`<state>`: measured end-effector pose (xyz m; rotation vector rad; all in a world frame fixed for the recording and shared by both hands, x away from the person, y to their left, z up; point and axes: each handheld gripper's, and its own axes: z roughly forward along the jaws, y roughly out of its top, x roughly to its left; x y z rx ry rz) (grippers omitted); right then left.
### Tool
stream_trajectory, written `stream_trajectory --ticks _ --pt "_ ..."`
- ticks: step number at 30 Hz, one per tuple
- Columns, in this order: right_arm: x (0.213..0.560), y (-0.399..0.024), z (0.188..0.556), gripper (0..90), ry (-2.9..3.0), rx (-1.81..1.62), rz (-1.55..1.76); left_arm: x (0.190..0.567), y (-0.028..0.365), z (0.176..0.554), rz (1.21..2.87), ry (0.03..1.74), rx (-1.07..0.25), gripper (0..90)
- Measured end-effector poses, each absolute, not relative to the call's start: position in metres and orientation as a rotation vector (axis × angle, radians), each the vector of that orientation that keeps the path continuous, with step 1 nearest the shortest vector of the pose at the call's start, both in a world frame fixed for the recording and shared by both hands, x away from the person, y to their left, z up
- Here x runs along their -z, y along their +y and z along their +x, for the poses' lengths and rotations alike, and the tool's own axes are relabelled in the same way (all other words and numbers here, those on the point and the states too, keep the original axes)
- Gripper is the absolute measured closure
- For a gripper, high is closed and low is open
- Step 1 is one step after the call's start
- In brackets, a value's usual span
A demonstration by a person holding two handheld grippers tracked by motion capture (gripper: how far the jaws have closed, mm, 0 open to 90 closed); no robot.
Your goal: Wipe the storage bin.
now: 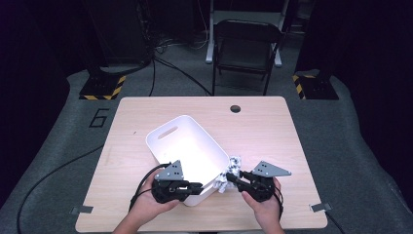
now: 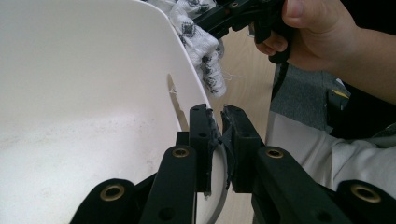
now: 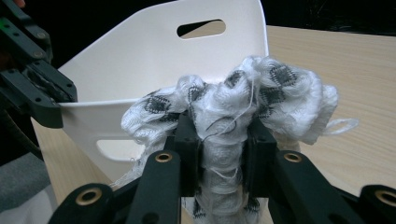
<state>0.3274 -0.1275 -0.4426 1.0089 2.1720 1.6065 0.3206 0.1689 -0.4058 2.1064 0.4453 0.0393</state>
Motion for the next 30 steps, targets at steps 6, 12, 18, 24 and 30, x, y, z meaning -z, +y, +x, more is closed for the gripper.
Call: stream_trajectory --ticks 6,12,18,24,30 --pt "0.462 -0.124 0.333 71.4 2.241 -1.554 1.078 0.406 0.169 0.321 2.099 0.449 -0.033 82.1" --pt "0.488 -0.117 0.338 71.0 2.336 -1.430 1.138 0.406 0.169 0.321 2.101 0.452 -0.029 81.7" --pt "0.499 -0.111 0.342 70.7 2.389 -1.346 1.170 0.406 0.168 0.320 2.094 0.467 -0.027 81.4" --pt "0.480 -0.115 0.335 70.6 2.307 -1.459 1.128 0.405 0.167 0.319 2.106 0.473 -0.039 81.6" --pt "0.448 -0.121 0.322 70.5 2.193 -1.635 1.063 0.405 0.164 0.317 2.111 0.471 -0.054 81.5"
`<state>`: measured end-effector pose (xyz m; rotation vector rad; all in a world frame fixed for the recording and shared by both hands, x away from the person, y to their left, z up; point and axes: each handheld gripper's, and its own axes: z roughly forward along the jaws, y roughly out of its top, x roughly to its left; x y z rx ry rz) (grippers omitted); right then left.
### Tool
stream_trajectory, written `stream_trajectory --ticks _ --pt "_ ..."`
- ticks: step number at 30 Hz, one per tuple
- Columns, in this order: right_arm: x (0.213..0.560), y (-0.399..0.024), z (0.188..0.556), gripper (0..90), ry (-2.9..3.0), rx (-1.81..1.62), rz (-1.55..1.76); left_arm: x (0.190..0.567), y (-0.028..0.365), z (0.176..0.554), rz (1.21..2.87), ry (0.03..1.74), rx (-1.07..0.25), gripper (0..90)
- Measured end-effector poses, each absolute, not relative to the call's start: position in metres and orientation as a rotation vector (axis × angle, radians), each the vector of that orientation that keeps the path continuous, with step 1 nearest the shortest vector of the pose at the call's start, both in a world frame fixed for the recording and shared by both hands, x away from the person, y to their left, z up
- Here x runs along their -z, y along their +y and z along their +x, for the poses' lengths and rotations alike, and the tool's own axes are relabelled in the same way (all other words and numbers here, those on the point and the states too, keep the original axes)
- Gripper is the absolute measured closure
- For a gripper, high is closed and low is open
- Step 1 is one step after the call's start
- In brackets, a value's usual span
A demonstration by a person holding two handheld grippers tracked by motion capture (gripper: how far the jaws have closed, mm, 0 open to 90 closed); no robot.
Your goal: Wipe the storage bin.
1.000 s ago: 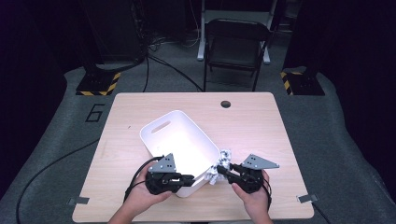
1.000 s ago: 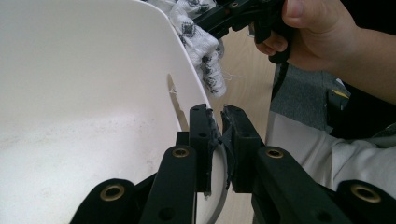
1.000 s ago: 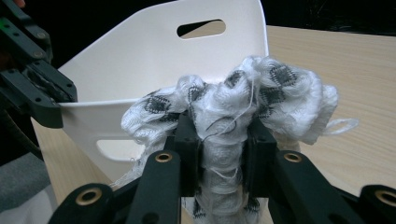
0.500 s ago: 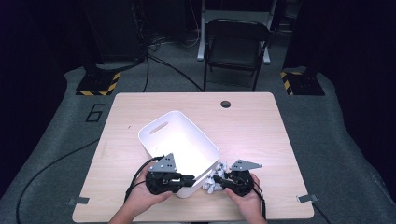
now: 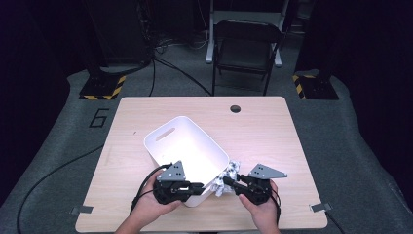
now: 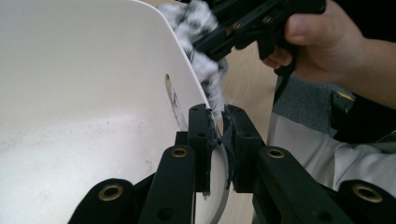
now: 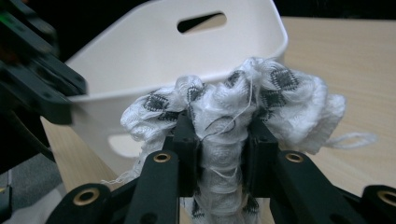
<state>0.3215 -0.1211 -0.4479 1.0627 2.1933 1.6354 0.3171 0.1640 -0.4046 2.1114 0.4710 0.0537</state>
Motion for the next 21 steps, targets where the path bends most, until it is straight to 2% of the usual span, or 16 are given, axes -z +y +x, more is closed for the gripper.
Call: stream_trajectory --ticks 4,17,21 --pt "0.444 -0.119 0.319 70.5 2.189 -1.622 1.033 0.405 0.163 0.317 2.110 0.470 -0.052 81.5" --pt "0.496 -0.105 0.335 70.5 2.393 -1.358 1.127 0.406 0.164 0.318 2.100 0.474 -0.049 80.7" --pt "0.500 -0.102 0.337 70.5 2.410 -1.322 1.123 0.406 0.164 0.318 2.099 0.474 -0.047 80.6"
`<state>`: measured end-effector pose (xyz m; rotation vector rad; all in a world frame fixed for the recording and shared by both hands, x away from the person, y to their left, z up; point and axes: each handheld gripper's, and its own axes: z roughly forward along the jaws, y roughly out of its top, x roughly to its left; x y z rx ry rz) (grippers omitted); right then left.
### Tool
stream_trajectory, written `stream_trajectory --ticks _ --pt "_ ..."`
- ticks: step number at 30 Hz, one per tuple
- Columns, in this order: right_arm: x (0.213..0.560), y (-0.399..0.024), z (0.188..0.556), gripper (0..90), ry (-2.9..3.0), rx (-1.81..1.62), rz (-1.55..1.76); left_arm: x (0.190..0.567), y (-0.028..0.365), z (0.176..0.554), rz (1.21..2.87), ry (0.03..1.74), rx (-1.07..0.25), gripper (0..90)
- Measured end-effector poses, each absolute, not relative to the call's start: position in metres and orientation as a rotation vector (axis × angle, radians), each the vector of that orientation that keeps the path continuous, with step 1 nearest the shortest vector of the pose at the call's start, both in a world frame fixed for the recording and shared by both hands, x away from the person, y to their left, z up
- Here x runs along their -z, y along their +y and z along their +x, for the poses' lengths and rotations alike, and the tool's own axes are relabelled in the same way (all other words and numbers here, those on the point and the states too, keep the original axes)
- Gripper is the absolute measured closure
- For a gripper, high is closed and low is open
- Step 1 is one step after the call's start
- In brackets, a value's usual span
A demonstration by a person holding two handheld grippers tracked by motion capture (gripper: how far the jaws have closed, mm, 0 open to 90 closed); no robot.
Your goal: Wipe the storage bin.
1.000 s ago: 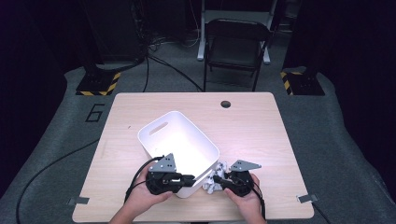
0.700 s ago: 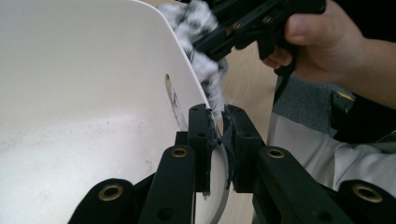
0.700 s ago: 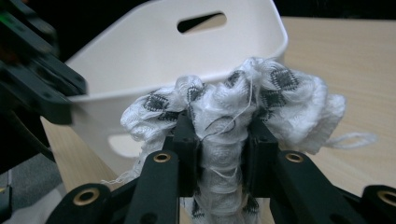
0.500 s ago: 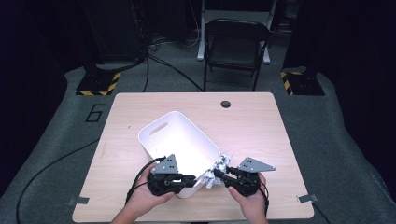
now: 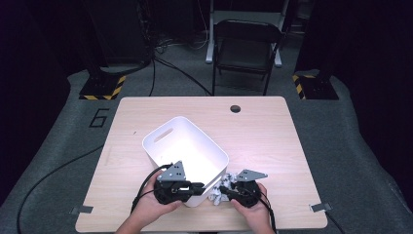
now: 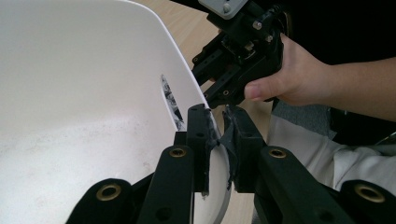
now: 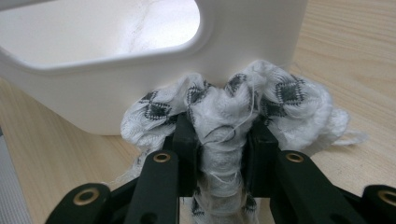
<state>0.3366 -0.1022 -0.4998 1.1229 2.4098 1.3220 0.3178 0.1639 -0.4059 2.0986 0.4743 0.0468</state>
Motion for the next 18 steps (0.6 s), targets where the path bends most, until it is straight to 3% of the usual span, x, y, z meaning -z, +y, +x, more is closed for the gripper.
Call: stream_trajectory --ticks 13,18 --pt "0.451 -0.114 0.318 70.4 2.181 -1.620 0.997 0.406 0.162 0.317 2.098 0.474 -0.044 80.2" --pt "0.455 -0.114 0.320 70.5 2.195 -1.621 1.000 0.406 0.161 0.317 2.100 0.473 -0.045 80.2"
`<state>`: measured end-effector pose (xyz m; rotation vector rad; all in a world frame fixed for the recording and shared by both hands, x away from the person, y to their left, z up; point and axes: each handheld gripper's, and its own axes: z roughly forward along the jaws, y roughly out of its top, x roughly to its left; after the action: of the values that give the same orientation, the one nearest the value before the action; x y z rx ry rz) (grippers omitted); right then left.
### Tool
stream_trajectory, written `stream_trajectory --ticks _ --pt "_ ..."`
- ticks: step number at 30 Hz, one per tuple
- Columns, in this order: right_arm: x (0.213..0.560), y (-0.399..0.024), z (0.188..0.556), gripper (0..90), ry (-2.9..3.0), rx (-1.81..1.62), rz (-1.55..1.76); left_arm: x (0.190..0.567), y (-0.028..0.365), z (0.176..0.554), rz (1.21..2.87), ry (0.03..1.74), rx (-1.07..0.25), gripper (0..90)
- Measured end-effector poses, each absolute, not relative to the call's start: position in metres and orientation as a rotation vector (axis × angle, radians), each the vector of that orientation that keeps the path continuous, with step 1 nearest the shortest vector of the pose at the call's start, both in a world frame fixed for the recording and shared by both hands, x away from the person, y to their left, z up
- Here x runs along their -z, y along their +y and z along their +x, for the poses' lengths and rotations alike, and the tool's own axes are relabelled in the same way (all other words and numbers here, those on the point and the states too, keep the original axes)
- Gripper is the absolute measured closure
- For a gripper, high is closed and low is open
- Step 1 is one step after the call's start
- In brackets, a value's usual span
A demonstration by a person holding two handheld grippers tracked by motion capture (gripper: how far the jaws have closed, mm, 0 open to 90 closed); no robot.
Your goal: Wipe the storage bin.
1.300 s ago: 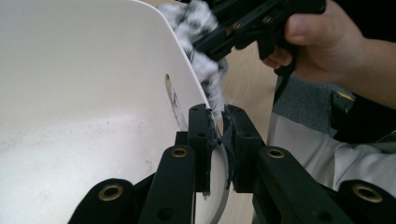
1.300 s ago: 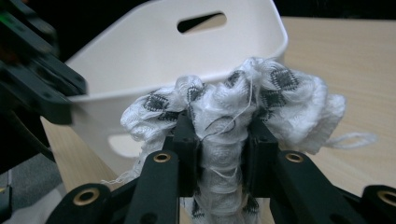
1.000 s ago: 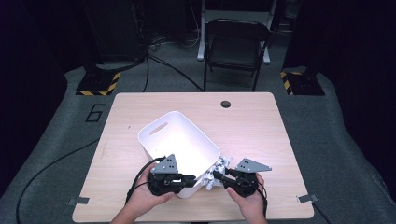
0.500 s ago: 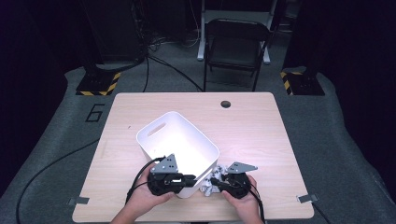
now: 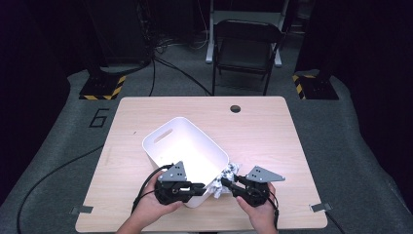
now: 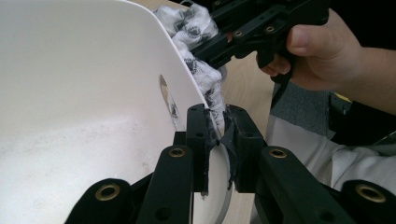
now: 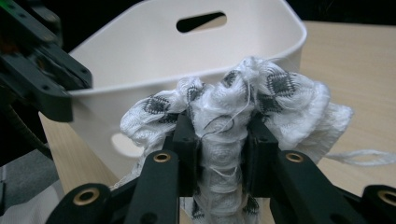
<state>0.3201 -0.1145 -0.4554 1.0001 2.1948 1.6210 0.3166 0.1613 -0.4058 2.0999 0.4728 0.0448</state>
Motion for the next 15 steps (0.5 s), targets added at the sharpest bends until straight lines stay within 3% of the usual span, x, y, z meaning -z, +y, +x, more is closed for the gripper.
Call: stream_trajectory --ticks 15 --pt "0.494 -0.113 0.335 70.4 2.350 -1.457 1.133 0.404 0.158 0.314 2.112 0.481 -0.057 78.8"
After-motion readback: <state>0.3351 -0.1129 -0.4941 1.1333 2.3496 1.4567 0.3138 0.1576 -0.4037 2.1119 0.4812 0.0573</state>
